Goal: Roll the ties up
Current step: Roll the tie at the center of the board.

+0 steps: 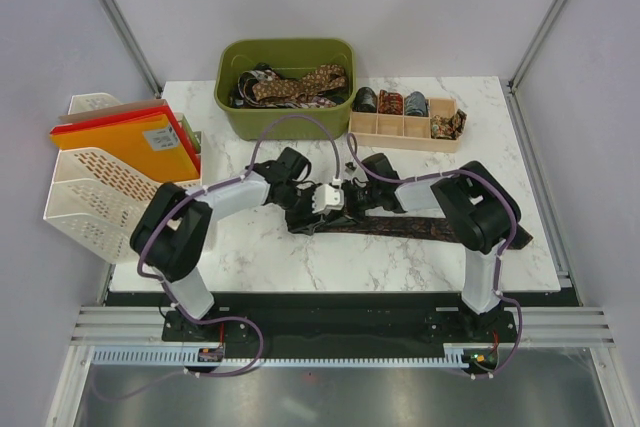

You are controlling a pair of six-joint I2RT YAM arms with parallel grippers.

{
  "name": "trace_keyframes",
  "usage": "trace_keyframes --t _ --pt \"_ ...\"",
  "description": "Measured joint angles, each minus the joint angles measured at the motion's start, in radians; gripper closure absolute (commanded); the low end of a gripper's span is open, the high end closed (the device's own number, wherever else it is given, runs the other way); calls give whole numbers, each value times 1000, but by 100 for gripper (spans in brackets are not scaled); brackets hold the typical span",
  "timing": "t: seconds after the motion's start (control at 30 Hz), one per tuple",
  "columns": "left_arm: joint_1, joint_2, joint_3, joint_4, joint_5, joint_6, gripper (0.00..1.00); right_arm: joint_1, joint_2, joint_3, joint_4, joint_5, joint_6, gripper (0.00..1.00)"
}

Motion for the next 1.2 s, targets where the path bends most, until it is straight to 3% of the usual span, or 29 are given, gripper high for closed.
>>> trace_keyframes --t 0.2,0.57,0.87,1.2 --pt "63 -84 -41 -19 1 32 35 -13 0 17 -55 -3 -37 100" --pt "49 -21 -41 -3 -1 38 30 -13 0 72 -177 15 -106 100" --pt "24 -19 -41 33 11 44 61 -18 10 79 -182 -3 -113 100" --pt "-2 -47 -38 48 15 11 64 -32 37 18 -26 -77 -21 100"
